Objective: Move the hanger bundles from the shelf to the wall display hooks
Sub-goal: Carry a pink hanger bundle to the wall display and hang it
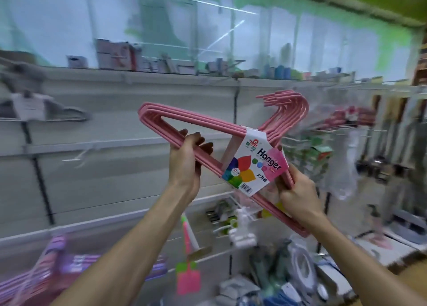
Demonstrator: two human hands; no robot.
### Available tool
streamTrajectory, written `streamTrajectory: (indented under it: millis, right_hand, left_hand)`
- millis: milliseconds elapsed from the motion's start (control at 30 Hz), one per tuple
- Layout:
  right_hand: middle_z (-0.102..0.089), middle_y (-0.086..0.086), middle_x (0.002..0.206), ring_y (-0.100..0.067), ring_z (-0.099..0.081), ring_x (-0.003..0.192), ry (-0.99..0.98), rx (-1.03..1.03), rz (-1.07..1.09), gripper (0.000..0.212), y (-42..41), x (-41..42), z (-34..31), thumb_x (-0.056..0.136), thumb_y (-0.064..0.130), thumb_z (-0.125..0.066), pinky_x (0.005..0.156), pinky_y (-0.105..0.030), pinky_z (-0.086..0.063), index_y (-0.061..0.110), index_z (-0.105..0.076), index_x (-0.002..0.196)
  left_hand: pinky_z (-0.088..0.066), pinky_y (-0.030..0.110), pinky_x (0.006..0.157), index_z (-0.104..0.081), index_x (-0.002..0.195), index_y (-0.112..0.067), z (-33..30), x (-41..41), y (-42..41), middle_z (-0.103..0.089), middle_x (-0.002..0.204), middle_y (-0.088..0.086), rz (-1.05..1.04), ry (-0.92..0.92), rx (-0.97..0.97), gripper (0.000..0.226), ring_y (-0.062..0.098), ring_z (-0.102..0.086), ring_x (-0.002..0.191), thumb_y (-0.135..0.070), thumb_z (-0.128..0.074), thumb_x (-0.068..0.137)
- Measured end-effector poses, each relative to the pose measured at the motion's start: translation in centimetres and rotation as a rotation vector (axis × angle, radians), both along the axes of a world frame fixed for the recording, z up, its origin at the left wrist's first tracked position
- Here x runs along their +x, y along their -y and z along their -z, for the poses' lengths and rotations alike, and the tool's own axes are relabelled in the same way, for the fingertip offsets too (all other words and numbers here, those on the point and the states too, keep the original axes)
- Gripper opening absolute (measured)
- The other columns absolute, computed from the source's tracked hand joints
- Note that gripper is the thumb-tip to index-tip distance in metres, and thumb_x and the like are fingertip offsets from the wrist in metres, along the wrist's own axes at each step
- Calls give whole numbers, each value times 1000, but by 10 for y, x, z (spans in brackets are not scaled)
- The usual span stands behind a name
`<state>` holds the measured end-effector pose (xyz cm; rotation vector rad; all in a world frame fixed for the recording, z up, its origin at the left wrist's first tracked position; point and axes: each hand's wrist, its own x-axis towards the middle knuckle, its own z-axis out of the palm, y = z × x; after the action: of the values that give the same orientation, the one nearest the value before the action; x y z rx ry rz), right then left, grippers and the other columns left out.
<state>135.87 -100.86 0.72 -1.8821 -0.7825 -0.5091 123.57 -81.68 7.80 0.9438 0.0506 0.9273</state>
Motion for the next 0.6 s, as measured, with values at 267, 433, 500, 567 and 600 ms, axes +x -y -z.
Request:
streamTrajectory:
  millis: [267, 433, 500, 567, 600]
  right_hand:
    - [-70, -1, 84, -17, -63, 72, 41, 7, -325, 24, -145, -102, -17, 95, 11, -59, 66, -40, -53, 25, -64, 115]
    - [-65, 9, 71, -6, -54, 57, 71, 18, -453, 23, -234, -186, -25, 97, 14, -56, 53, -32, -42, 34, -63, 107]
    - [-63, 11, 70, -6, -54, 58, 76, 17, -497, 22, -267, -221, -29, 97, 13, -55, 53, -27, -40, 33, -63, 105]
    - [-61, 12, 70, -4, -53, 58, 76, 21, -539, 21, -299, -253, -31, 98, 12, -55, 51, -20, -38, 30, -63, 106]
    - [-61, 12, 71, -2, -54, 59, 72, 26, -563, 20, -316, -269, -32, 98, 12, -55, 50, -16, -37, 28, -64, 107]
  left_hand:
    - [-55, 39, 82, -48, 110, -14, -12, -155, -105, -56, 89, 9, -295, 39, -6, 16, 25, -65, 78, -10, -54, 96]
    - [-56, 41, 85, -51, 105, -12, -19, -261, -166, -57, 91, 10, -444, 19, 10, 10, 26, -66, 80, -10, -55, 96]
    - [-55, 43, 85, -52, 105, -12, -23, -301, -192, -59, 89, 10, -497, 15, 7, 10, 26, -66, 77, -11, -55, 96]
    - [-54, 43, 85, -54, 104, -12, -27, -338, -215, -61, 86, 8, -546, 3, 11, 8, 27, -66, 79, -13, -55, 96]
    - [-54, 43, 85, -54, 103, -13, -28, -356, -226, -62, 87, 8, -569, -3, 13, 7, 28, -67, 81, -14, -56, 96]
